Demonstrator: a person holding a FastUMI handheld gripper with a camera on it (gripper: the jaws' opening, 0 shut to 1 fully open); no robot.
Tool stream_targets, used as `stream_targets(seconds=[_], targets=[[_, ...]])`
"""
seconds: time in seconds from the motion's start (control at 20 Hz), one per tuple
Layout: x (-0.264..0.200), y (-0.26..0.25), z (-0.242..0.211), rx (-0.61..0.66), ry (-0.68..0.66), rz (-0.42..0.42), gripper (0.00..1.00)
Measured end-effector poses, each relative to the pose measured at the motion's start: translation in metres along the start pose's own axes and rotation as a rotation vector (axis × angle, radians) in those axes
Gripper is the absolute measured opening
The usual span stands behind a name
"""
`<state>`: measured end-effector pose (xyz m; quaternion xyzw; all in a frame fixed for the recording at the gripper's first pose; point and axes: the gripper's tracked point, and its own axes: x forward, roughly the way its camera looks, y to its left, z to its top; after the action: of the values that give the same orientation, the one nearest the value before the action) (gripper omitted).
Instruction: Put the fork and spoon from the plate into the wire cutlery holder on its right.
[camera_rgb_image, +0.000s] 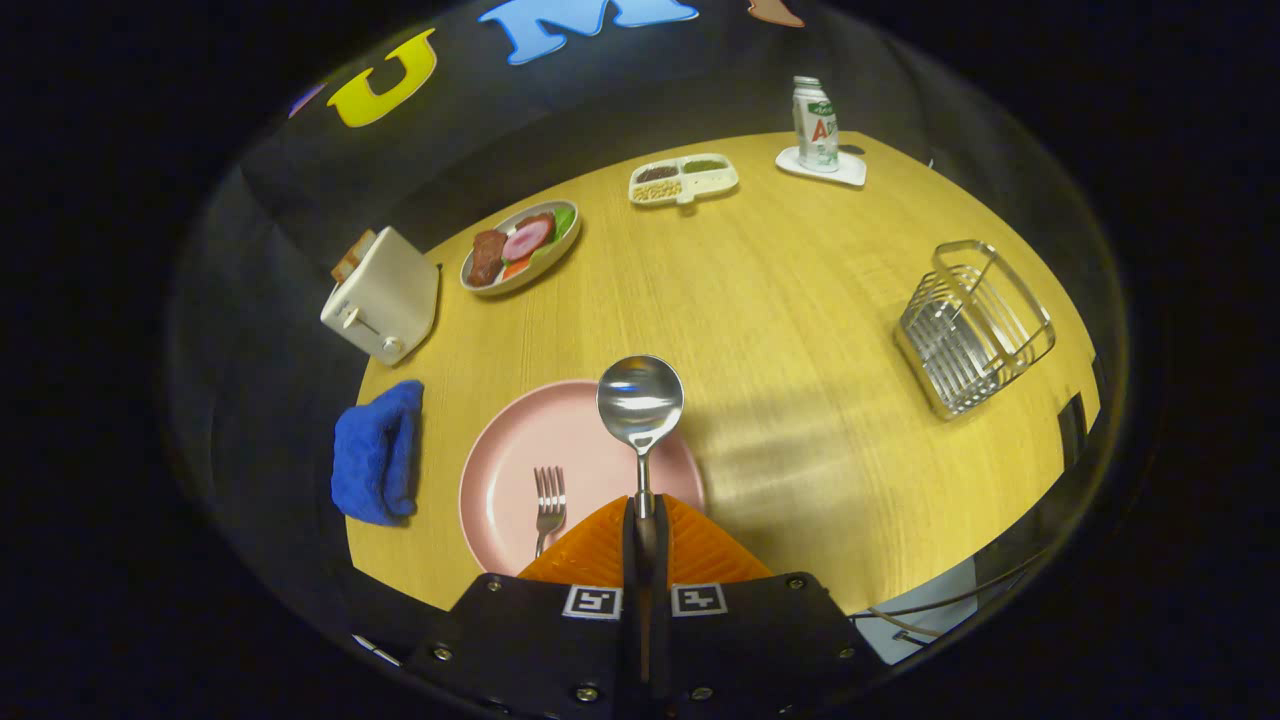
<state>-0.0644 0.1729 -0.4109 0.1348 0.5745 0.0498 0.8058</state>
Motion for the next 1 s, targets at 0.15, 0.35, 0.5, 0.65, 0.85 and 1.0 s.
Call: stream_targets(seconds=[0.15, 0.35, 0.5, 0.65, 0.85, 1.0], targets=[[-0.027, -0.047, 0.045, 0.039, -0.078, -0.051, 0.04], [-0.056, -0.119, 0.081, 0.096, -0.121, -0.151, 0.04], [-0.066, -0.163, 0.082, 0.123, -0.075, -0.216, 0.04], [-0.066, -0.186, 0.070, 0.120, 0.037, -0.229, 0.04], [-0.062, -0.194, 0.061, 0.100, 0.189, -0.201, 0.04], [-0.059, -0.195, 0.053, 0.068, 0.292, -0.202, 0.04]])
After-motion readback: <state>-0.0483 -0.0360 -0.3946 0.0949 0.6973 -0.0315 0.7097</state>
